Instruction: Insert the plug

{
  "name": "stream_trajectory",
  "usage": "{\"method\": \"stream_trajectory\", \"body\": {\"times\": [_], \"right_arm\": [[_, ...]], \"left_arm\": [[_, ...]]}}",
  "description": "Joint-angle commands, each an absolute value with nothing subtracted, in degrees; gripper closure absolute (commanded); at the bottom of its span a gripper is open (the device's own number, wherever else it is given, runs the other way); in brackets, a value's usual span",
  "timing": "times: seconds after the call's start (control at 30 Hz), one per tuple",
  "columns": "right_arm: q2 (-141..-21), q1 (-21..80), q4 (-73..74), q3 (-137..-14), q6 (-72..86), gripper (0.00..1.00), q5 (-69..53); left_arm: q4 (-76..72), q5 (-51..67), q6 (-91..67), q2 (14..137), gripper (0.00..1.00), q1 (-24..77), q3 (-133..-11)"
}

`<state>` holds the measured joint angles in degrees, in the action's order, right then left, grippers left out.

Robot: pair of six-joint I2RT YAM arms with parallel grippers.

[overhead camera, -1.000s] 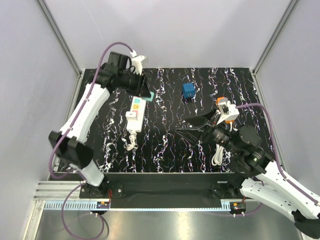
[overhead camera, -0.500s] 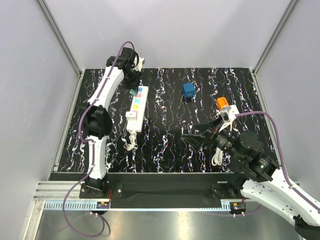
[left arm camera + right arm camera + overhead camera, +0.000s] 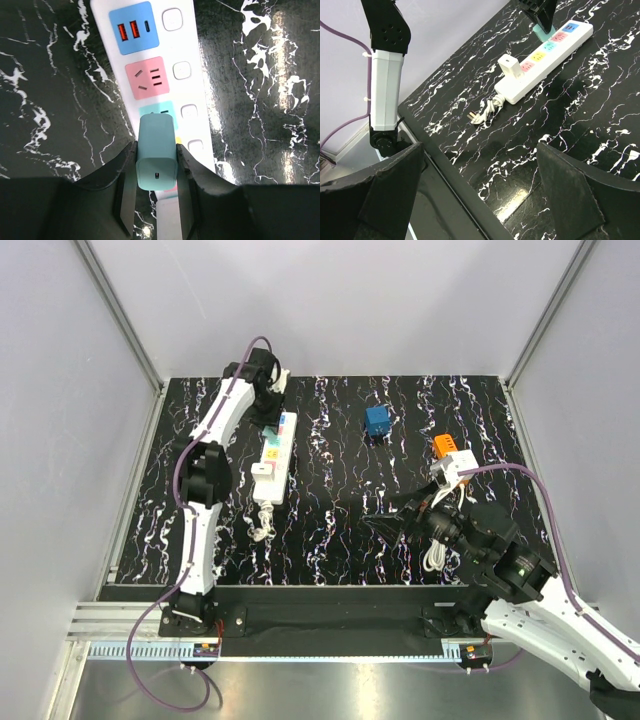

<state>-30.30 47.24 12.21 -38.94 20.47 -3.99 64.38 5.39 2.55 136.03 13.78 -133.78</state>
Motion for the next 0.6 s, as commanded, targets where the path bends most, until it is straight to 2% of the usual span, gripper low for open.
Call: {"method": "stream_trajectory", "body": {"times": [0.0, 0.57], "right_arm": [[-30.8, 47.5, 11.7, -39.5, 19.1, 0.00, -3.9], [-32.3, 47.5, 11.5, -39.0, 18.9, 0.00, -3.6]], "left_arm": [[62.4, 6.1, 1.9, 137.3, 1.00, 13.9, -136.3], [60.8, 2.2, 3.2, 139.7, 1.00, 13.8, -138.6]]}}
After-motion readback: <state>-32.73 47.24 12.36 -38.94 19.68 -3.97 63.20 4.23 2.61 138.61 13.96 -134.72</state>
